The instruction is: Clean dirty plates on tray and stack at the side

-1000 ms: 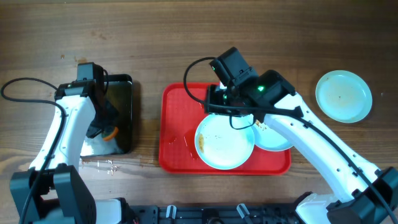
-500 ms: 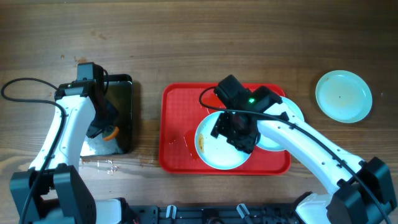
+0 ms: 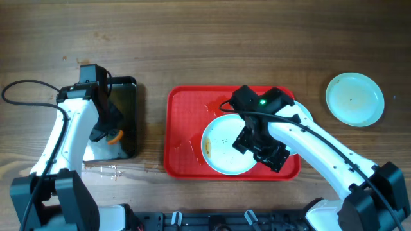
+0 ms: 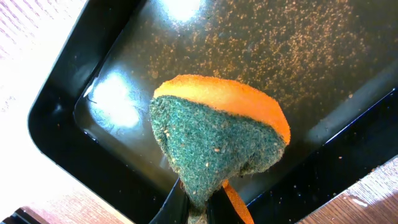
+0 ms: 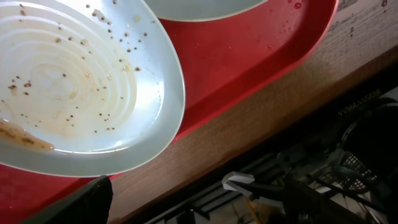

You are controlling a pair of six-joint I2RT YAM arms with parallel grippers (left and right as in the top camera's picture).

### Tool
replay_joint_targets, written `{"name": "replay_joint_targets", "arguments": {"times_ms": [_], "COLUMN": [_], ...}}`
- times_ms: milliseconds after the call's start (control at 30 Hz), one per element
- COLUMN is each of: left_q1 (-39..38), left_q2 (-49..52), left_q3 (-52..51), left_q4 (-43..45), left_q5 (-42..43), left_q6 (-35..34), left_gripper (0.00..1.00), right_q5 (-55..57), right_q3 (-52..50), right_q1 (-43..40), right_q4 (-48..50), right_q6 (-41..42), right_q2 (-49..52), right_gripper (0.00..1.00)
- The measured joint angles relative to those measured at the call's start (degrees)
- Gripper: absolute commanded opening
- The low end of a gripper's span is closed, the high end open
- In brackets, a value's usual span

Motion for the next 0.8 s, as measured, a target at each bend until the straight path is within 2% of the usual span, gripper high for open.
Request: {"name": "replay_joint_targets", "arguments": {"times_ms": [200, 333, 400, 467, 567, 700, 767, 800], "left_q1": [0.0, 0.0, 0.0, 0.0, 0.0, 0.0, 0.0, 0.0], "left_q2": [0.02, 0.04, 0.04, 0.04, 0.04, 0.04, 0.04, 0.04], "left_q3": [-0.02, -0.02, -0.02, -0.02, -0.02, -0.02, -0.02, -0.02], "left_q4": [0.46, 0.68, 0.7, 0.7, 0.72, 0.68, 0.68, 0.7], "left_q5": [0.48, 1.11, 1.27, 1.27, 1.31, 1.31, 1.31, 1.31], "left_q6": [0.24, 0.66, 0.68, 0.72, 1.09, 1.11, 1.11, 1.11], "left_gripper": [0.04, 0.04, 0.04, 0.04, 0.04, 0.04, 0.04, 0.04], "right_q5": [-2.89, -4.33, -5.29, -7.41, -11.72, -14.91, -15.32, -15.32], "right_q3": [-13.53, -17.29, -18.36, -21.16, -25.33, -27.56, -27.78, -27.78], "right_q1": [0.0, 0.0, 0.0, 0.0, -0.07, -0.11, -0.11, -0.11], "right_q4": [13.38, 19.63, 25.16, 33.94, 42.14, 45.27, 45.68, 45.77], "right_q6": [-1.09, -2.16, -2.56, -2.82, -2.05, 0.04, 0.33, 0.35], "right_q2": [-0.52, -0.52, -0.57, -0.59, -1.66, -2.14, -2.14, -2.14], "right_gripper": [0.95, 0.95, 0.85, 0.71, 0.33, 0.23, 0.3, 0.31]}}
